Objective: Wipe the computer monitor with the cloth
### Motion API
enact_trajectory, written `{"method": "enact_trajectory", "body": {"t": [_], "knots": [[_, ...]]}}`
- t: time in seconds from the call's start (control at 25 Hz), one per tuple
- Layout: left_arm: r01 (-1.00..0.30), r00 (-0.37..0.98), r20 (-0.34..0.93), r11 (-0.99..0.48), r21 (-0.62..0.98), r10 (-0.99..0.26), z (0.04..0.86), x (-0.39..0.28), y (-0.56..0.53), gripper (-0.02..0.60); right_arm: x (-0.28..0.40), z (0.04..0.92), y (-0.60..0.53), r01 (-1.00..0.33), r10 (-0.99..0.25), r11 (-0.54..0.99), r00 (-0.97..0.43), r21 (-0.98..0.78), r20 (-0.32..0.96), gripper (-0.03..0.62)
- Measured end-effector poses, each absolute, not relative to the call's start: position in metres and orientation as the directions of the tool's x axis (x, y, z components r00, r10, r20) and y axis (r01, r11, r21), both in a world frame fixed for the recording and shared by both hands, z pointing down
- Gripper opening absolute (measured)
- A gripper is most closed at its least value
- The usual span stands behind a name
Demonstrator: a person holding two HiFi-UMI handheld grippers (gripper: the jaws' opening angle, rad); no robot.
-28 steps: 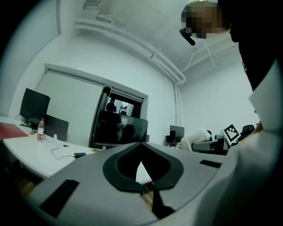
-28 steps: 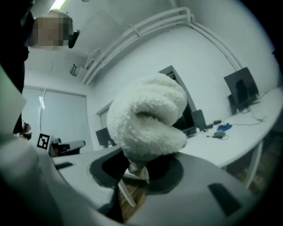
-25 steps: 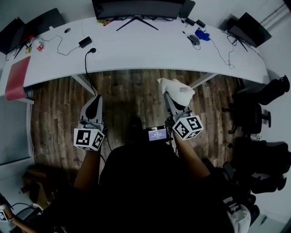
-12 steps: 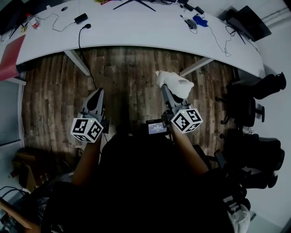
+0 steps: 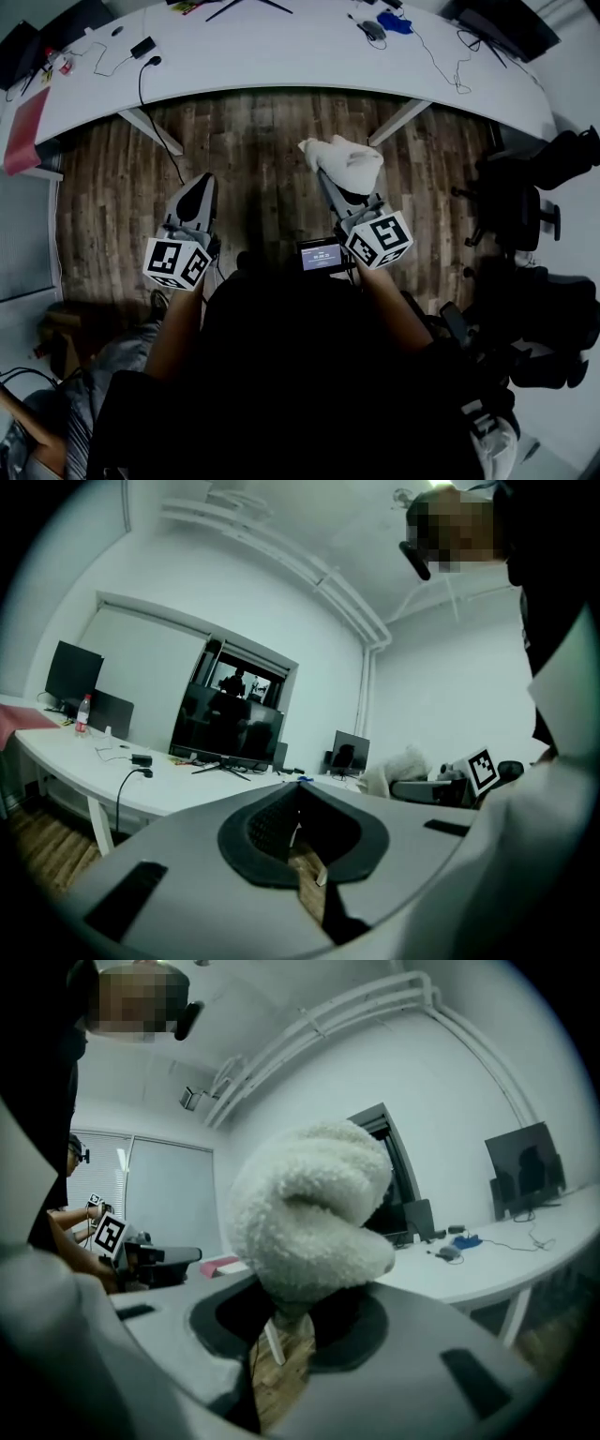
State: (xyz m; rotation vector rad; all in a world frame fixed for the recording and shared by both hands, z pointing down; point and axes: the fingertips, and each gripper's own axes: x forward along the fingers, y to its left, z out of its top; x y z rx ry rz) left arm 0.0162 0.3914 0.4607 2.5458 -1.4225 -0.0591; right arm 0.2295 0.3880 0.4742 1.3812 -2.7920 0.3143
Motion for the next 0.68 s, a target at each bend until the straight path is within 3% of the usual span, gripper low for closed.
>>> {"method": "enact_trajectory", "body": {"t": [0.68], "knots": [[-0.842,0.527,0.095,-0.504,0.193,-0.844,0.48,0.106,0.441,-0.006,0.317,0.506,0.434,-0.777,-0.767,0.609,-0.628,-0.156,0.134,0.098]]}}
